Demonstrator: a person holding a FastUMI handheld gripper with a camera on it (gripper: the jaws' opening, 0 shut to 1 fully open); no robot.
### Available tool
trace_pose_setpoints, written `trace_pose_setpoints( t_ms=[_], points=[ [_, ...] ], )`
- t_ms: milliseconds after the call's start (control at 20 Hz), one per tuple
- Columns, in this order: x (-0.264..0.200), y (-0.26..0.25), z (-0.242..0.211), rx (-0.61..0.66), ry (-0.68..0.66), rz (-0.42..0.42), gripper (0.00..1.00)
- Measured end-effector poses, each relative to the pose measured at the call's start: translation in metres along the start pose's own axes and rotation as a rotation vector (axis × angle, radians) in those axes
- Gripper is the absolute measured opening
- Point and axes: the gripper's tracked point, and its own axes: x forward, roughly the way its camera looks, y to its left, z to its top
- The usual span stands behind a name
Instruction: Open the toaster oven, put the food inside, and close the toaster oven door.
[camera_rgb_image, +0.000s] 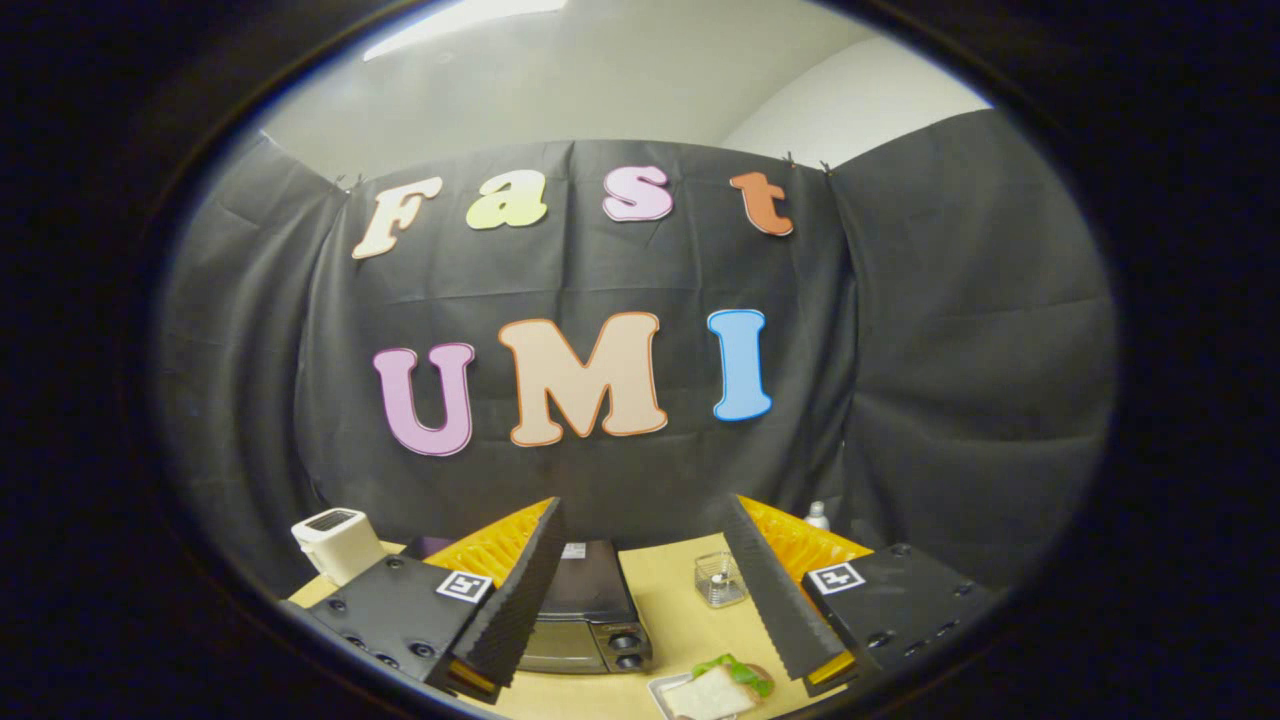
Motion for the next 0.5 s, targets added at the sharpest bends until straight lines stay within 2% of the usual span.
trace_pose_setpoints(
  t_ms=[300, 500],
  points=[
    [0.0, 0.008, -0.005, 0.0, 0.009, 0.015, 0.98],
    [0.001, 0.031, -0.026, 0.009, 0.035, 0.047, 0.98]
  ],
)
